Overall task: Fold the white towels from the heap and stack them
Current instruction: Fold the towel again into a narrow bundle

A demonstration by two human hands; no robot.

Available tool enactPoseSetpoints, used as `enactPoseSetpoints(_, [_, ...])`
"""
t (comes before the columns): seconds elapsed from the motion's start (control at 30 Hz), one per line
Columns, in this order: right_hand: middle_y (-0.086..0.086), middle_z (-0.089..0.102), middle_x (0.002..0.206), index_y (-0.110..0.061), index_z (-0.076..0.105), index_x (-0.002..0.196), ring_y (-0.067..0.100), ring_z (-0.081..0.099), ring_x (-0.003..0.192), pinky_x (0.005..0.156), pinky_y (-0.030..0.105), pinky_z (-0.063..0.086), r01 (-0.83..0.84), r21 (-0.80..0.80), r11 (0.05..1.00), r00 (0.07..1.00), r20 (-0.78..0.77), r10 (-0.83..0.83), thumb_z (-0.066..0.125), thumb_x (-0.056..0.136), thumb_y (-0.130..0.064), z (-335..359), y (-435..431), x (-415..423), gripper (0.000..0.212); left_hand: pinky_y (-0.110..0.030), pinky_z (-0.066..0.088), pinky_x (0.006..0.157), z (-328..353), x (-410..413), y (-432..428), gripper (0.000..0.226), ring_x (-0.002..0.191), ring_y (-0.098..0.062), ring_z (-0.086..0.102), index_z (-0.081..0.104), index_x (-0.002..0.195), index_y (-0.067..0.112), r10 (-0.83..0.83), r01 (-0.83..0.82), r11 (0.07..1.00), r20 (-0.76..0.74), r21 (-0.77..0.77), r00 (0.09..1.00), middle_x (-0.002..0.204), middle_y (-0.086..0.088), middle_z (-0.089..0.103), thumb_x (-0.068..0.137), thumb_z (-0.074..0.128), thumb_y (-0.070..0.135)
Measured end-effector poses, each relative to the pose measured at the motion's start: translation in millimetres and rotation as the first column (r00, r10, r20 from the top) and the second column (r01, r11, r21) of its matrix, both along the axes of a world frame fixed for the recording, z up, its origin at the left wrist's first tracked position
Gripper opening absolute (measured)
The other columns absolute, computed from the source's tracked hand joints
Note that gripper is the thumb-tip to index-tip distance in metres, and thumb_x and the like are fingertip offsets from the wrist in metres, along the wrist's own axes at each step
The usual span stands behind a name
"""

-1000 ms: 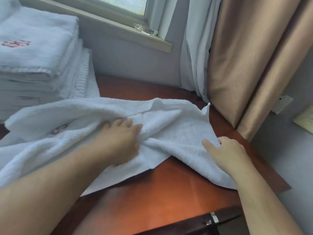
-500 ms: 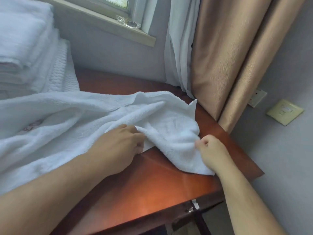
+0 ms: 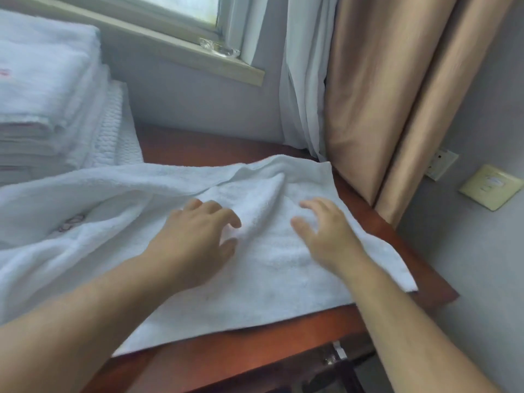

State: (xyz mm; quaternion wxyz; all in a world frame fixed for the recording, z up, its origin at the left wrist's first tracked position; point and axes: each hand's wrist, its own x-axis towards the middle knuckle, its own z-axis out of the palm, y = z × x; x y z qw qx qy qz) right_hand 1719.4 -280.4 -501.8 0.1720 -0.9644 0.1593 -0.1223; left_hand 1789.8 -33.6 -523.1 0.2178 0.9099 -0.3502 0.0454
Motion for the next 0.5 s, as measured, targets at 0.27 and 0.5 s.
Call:
enactPoseSetpoints(0.27, [0.000, 0.050, 0.145, -0.020, 0.064, 0.128, 0.022, 0.037, 0.139, 0.112, 0.035, 0.029, -0.254, -0.098, 0.962, 0.967, -0.009, 0.254, 0.051, 0.100, -0.046, -23.5, 97.0, 62.3, 0.041, -0.028, 0.022, 0.112, -1.4, 5.0, 94.6, 0.039, 0.138, -0.012, 0.034, 0.051, 0.139, 0.039, 0.178, -0.192, 0.976, 0.127, 0.103, 0.976, 0.147, 0.017, 0.043, 0.102, 0.038, 0.043])
enactPoseSetpoints(0.5, [-0.002, 0.056, 0.139, -0.020, 0.062, 0.132, 0.019, 0.045, 0.132, 0.112, 0.035, 0.034, -0.605, -0.112, 0.788, 0.796, -0.055, 0.603, 0.050, 0.100, -0.047, -29.5, 176.2, 102.2, 0.044, -0.047, 0.045, 0.093, 21.5, 5.1, 173.6, 0.026, 0.109, -0.028, 0.051, 0.070, 0.114, 0.025, 0.525, -0.519, 0.851, 0.156, -0.079, 0.837, 0.117, 0.001, 0.060, 0.091, 0.060, 0.016])
